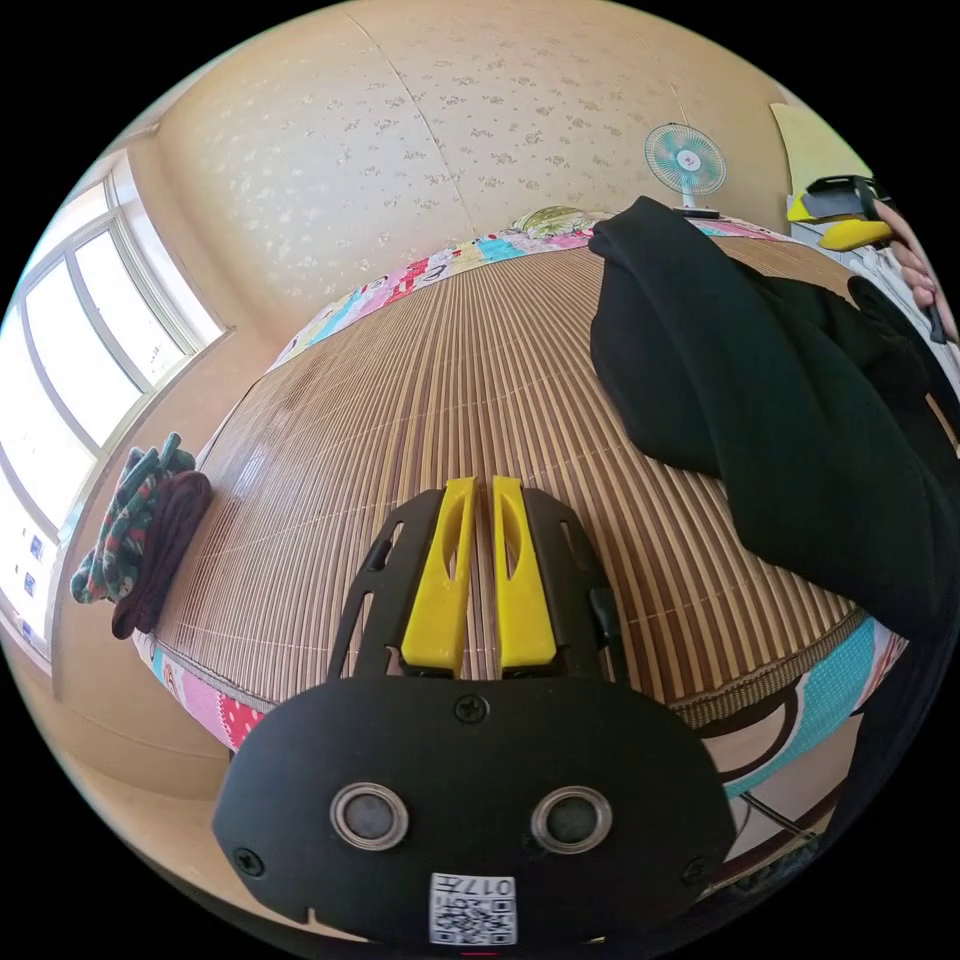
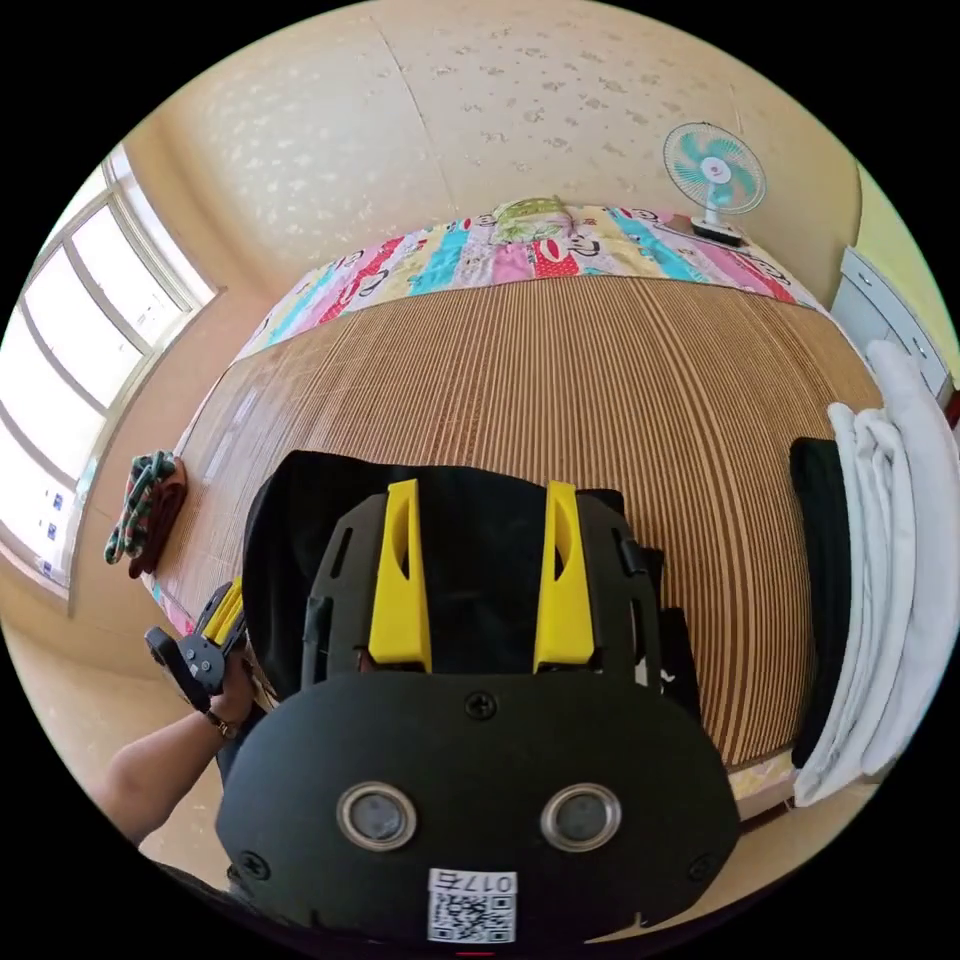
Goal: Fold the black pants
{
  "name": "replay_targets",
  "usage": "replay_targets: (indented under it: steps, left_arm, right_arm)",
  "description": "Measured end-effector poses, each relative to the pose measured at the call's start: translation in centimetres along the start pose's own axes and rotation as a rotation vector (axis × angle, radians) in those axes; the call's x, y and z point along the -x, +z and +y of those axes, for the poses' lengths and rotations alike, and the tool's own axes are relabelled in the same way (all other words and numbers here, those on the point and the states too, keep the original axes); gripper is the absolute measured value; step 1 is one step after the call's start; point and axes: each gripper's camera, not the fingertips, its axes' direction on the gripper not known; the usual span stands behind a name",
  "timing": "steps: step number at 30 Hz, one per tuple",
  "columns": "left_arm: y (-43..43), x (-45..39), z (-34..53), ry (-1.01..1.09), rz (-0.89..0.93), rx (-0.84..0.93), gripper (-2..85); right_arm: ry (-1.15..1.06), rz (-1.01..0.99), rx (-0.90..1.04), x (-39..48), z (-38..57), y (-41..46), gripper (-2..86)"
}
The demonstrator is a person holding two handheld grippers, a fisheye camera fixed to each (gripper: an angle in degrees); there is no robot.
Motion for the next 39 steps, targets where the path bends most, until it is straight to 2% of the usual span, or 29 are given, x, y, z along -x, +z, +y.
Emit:
replay_targets:
  steps: [3,6,8,11,13,16,18,20,22,28,31,34,36,37,39]
  left_arm:
    - [1.2,-0.5,-0.6,-0.003,0.001,-0.002,4.2]
    - [2.5,-1.1,-1.4,-0.004,0.0,-0.003,4.2]
    - [3.4,-1.4,-1.9,-0.004,-0.001,-0.003,4.1]
    - [4.8,-1.9,-2.7,-0.005,0.0,-0.004,4.1]
    - [5.7,-2.2,-3.3,-0.006,0.001,-0.004,4.1]
    - [7.2,-2.7,-4.4,-0.006,-0.001,-0.005,4.0]
    - [8.5,-3.1,-5.2,-0.003,-0.007,-0.007,3.8]
    - [9.5,-3.4,-5.9,-0.002,-0.009,-0.007,3.5]
    - [10.5,-3.6,-6.7,-0.001,-0.01,-0.008,3.0]
    - [13.6,-3.8,-9.8,0.02,0.01,0.031,0.3]
    - [14.2,-1.2,-11.0,-0.005,0.15,0.083,-0.2]
    - [16.2,3.1,-13.4,-0.182,0.529,0.194,-0.4]
    - [18.2,5.5,-16.3,-0.339,1.01,0.252,-0.6]
    - [18.8,5.7,-17.1,-0.383,1.137,0.259,-0.7]
    - [19.7,4.9,-21.6,-0.445,1.561,0.193,-0.8]
  right_arm:
    - [-0.018,0.127,0.247,0.4,-3.5,8.1,15.0]
    - [-0.051,0.108,0.207,0.8,-4.1,7.2,8.3]
    - [-0.062,0.052,0.135,1.1,-3.8,4.0,4.4]
    - [-0.212,-0.218,-0.139,1.1,1.0,-5.5,3.2]
    - [-0.32,-0.414,-0.352,-1.4,8.5,-13.2,2.9]
    - [-0.366,-0.446,-0.432,-6.6,18.1,-18.4,2.7]
    - [-0.356,-0.382,-0.343,-9.9,23.1,-18.3,2.6]
    - [-0.252,-0.341,-0.205,-13.7,27.0,-16.3,2.5]
    - [-0.023,-0.393,-0.093,-18.6,31.1,-13.5,2.4]
    - [0.241,-0.582,-0.166,-23.2,33.9,-12.3,4.0]
    - [0.325,-0.763,-0.188,-25.4,33.7,-11.6,9.4]
    - [0.419,-0.86,-0.144,-27.4,33.6,-10.0,12.8]
    - [0.443,-0.848,-0.137,-28.1,33.6,-9.9,13.6]
    - [0.455,-0.835,-0.134,-28.6,33.5,-10.0,13.8]
    - [0.454,-0.836,-0.127,-29.3,33.0,-10.2,14.0]
